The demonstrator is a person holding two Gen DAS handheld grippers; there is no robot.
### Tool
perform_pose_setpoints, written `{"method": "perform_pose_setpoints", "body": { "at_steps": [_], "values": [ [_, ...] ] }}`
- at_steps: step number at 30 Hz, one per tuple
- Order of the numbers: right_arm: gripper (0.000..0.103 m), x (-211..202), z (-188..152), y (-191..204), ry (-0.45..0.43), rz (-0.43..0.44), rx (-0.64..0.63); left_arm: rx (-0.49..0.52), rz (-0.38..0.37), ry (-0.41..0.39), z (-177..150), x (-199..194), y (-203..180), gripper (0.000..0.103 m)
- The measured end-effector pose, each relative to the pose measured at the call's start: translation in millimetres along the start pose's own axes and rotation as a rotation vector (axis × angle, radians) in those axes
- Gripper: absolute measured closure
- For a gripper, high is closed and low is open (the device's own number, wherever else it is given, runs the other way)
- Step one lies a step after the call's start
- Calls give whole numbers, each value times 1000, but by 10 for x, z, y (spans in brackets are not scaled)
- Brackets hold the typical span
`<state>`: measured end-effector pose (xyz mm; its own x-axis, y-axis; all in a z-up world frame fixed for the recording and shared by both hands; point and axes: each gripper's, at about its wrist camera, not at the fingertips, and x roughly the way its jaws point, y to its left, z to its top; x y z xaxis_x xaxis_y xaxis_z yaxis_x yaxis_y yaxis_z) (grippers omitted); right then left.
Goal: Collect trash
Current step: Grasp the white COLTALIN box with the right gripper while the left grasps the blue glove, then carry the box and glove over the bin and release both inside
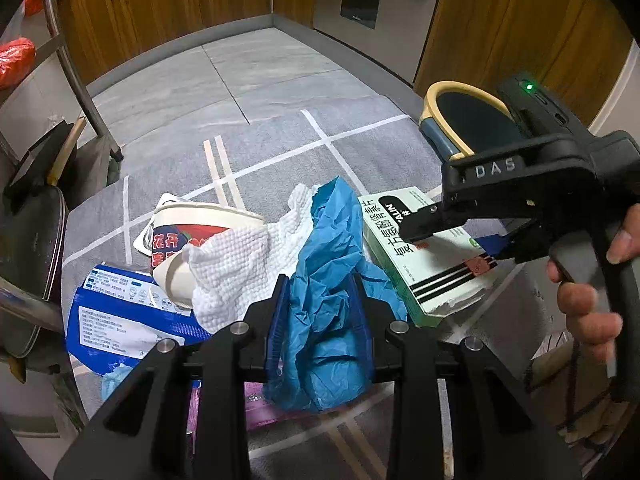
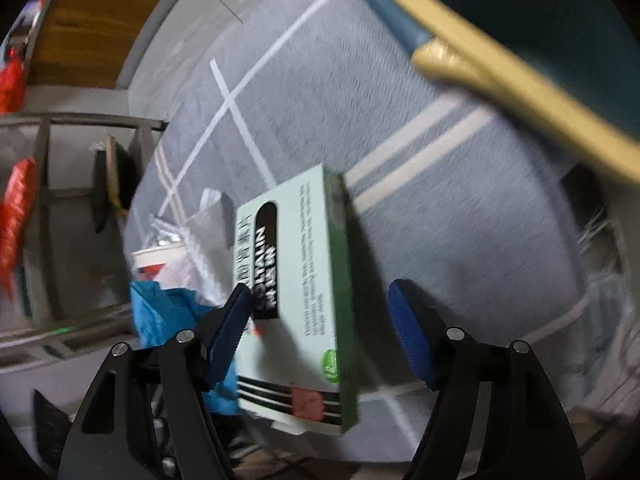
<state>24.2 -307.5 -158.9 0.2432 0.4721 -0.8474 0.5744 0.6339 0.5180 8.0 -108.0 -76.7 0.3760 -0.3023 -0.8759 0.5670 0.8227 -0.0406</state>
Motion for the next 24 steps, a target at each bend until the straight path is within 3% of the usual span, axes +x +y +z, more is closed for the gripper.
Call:
{"method": "perform_pose_setpoints", "body": {
  "at_steps": [1, 5, 11, 16, 24],
  "values": [
    [51, -3, 0, -7, 4, 21, 7, -3, -1, 1, 3, 1, 6, 73],
    [69, -124, 13, 28, -32, 66, -5, -15, 1, 3, 19, -1, 30, 74],
    [84, -458, -1, 321, -127, 0, -178, 0, 20, -1, 35, -40, 14, 78],
    [84, -871, -41, 621, -251, -114, -423, -1, 44, -37, 60, -155, -2, 80],
    [84, -1415, -80, 599, -341, -177, -583, 11, 44, -130, 160, -435, -73, 81]
  ]
}}
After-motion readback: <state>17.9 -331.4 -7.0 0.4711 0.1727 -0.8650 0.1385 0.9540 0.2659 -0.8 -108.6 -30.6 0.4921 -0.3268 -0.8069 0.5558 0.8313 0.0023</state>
